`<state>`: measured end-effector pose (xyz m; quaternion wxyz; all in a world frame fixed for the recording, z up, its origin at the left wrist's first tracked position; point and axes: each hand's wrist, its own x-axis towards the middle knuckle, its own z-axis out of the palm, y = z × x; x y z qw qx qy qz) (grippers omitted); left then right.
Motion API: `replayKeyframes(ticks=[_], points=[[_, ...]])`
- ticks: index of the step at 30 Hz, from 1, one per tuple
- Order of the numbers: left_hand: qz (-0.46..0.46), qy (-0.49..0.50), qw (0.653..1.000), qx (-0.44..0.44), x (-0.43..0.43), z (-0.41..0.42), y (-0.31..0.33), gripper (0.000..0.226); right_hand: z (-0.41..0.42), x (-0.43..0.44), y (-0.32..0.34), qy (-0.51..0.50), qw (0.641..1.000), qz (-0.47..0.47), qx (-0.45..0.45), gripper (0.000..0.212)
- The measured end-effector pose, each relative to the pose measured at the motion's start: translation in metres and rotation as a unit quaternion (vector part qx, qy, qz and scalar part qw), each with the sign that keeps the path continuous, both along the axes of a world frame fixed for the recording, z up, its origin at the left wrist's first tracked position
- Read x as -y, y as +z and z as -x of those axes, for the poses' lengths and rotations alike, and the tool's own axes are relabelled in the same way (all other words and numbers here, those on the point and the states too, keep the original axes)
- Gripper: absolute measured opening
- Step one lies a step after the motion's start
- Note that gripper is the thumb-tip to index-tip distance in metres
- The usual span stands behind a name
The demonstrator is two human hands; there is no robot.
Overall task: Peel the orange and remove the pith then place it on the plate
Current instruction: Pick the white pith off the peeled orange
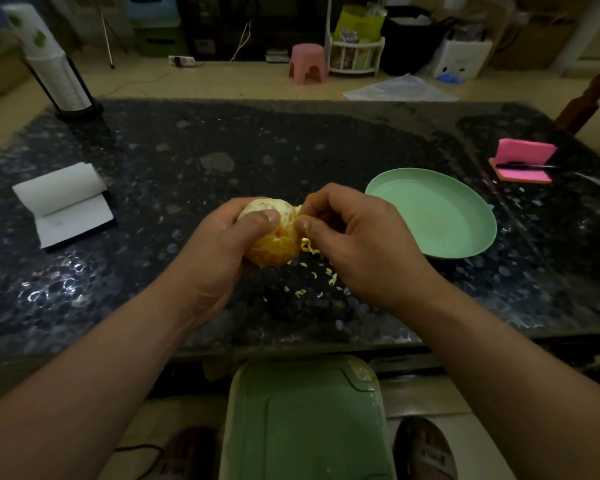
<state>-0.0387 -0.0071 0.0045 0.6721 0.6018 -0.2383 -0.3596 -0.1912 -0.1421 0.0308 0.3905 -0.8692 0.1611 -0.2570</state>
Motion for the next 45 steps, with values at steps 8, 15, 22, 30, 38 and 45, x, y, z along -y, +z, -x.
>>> replayKeyframes(ticks=[8,15,22,30,38,45], points=[[0.017,0.000,1.000,-0.018,0.001,0.002,0.003,0.051,-0.005,0.002,-0.003,-0.032,0.998,0.045,0.018,0.006],[0.028,-0.006,0.999,-0.037,-0.003,0.002,0.007,0.044,-0.007,0.002,-0.003,-0.054,0.997,0.041,0.028,0.006],[0.027,0.005,0.997,-0.072,-0.006,0.001,0.010,0.033,-0.007,0.005,-0.006,-0.080,0.996,0.029,0.024,0.007],[0.008,0.050,0.986,-0.156,-0.003,0.004,0.009,0.032,-0.030,0.027,-0.039,-0.095,0.979,0.020,-0.181,0.020],[-0.002,0.078,0.980,-0.182,0.004,0.000,0.002,0.030,-0.036,0.016,-0.029,-0.111,0.972,0.056,-0.199,0.025],[-0.011,0.056,0.988,-0.146,0.011,0.001,-0.001,0.036,-0.018,0.009,-0.009,-0.025,0.984,0.026,-0.172,0.022]])
